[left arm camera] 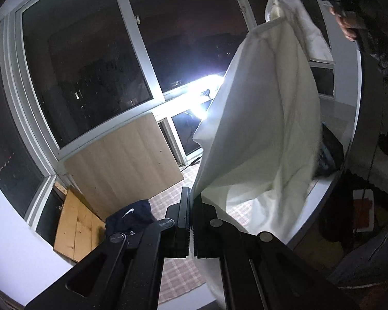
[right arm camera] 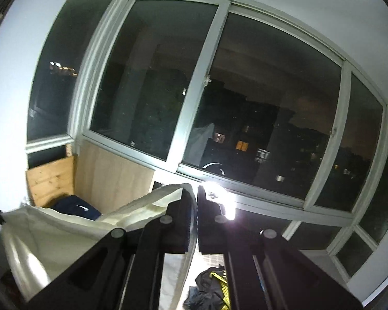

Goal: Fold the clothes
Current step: 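Raise the hanging shirt with both grippers, shaking it out, then lay the white shirt flat on the rug and open both grippers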

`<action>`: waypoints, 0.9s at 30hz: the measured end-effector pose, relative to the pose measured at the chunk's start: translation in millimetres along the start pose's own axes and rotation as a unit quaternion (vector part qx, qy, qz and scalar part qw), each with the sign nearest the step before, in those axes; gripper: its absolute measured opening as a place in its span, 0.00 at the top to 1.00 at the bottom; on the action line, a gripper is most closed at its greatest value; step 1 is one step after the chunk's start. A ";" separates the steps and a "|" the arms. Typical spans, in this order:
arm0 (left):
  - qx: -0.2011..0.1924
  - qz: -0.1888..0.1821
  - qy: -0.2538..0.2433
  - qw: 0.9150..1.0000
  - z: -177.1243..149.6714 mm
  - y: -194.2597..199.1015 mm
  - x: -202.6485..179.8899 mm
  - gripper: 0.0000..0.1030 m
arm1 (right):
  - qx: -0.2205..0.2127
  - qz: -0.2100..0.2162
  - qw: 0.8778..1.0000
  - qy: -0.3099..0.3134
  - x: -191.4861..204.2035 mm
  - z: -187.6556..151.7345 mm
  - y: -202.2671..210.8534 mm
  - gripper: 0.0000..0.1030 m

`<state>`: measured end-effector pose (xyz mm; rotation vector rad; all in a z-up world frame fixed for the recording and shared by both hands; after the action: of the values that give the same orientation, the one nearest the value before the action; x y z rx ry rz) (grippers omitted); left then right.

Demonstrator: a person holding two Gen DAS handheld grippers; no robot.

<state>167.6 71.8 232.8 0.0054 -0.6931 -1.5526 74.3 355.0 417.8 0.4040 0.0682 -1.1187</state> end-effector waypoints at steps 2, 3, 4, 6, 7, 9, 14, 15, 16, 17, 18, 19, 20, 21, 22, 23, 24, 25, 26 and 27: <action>0.009 0.002 -0.004 1.000 0.0 -10.1 -0.5 0.99 | 0.012 -0.003 1.000 0.002 -3.7 -8.5 -24.5 0.97; 0.017 0.002 -0.004 1.000 -0.3 -21.1 -0.6 0.99 | 0.021 0.000 1.000 0.002 -6.6 -13.3 -37.4 0.97; 0.025 0.002 -0.003 1.000 -0.7 -32.4 -0.6 0.99 | 0.031 0.002 1.000 0.003 -9.8 -20.5 -57.5 0.97; 0.044 0.005 -0.002 0.999 -2.3 -63.1 -1.2 0.99 | 0.050 0.006 0.999 0.005 -16.3 -35.2 -98.3 0.97; 0.055 0.005 -0.001 0.998 -3.0 -81.9 -2.0 0.99 | 0.059 0.012 0.998 0.004 -21.5 -43.4 -123.6 0.97; 0.083 0.008 0.000 0.996 -3.9 -131.0 -3.9 0.99 | 0.077 0.022 0.997 0.004 -31.9 -59.4 -173.9 0.97; 0.159 0.018 -0.005 0.987 -8.8 -280.5 -15.6 0.99 | 0.128 0.031 0.991 0.016 -59.6 -98.7 -333.5 0.97; 0.174 0.022 -0.005 0.985 -13.5 -309.9 -19.7 0.99 | 0.140 0.032 0.989 0.019 -63.3 -109.0 -370.5 0.97; 0.192 0.024 -0.008 0.981 -22.3 -342.3 -25.4 0.99 | 0.151 0.032 0.988 0.023 -66.5 -119.4 -407.4 0.97; 0.211 0.026 -0.011 0.977 -32.2 -376.3 -31.6 0.99 | 0.165 0.027 0.985 0.035 -65.6 -131.7 -443.7 0.97; 0.230 0.029 -0.014 0.973 -42.0 -410.4 -37.8 0.99 | 0.178 0.020 0.982 0.049 -63.1 -146.8 -479.8 0.97; 0.249 0.031 -0.017 0.968 -51.9 -444.4 -43.9 0.99 | 0.192 0.014 0.979 0.064 -60.4 -162.2 -515.9 0.97; 0.272 0.031 -0.019 0.962 -64.3 -475.0 -51.5 0.99 | 0.210 0.014 0.975 0.074 -55.7 -180.9 -550.5 0.97; 0.296 0.030 -0.021 0.954 -77.3 -504.7 -59.3 0.99 | 0.232 0.021 0.969 0.076 -50.2 -203.3 -580.2 0.97; 0.320 0.029 -0.024 0.947 -90.4 -534.4 -67.2 0.99 | 0.255 0.029 0.964 0.077 -44.7 -225.7 -609.8 0.95; 0.343 0.026 -0.020 0.939 -102.7 -558.8 -73.7 0.98 | 0.276 0.036 0.957 0.079 -39.0 -247.7 -637.8 0.89; 0.358 0.025 -0.019 0.933 -112.1 -575.4 -78.4 0.97 | 0.295 0.046 0.951 0.083 -32.1 -267.3 -654.6 0.86; 0.365 0.024 -0.019 0.931 -116.6 -583.2 -80.5 0.97 | 0.314 0.056 0.944 0.088 -25.2 -286.8 -671.4 0.80; 0.370 0.024 -0.019 0.929 -120.1 -589.3 -82.0 0.95 | 0.332 0.066 0.936 0.093 -18.7 -305.3 -686.7 0.78; 0.374 0.023 -0.018 0.927 -123.6 -595.3 -83.4 0.95 | 0.339 0.073 0.933 0.100 -14.7 -316.5 -692.0 0.77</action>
<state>-309.5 61.1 -153.1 0.5281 -1.2709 -1.1635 -497.7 220.2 -66.0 1.1239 -0.1744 -0.9267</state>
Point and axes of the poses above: each gripper's, at about its wrist camera, not at the fingertips, and y roughly against the way its jaws point, x to its left, z to its top, the point moved 2 cm from there along -y, roughly the way its jaws point, and after that the axes turned 15 degrees about z, right-handed, at the moved point
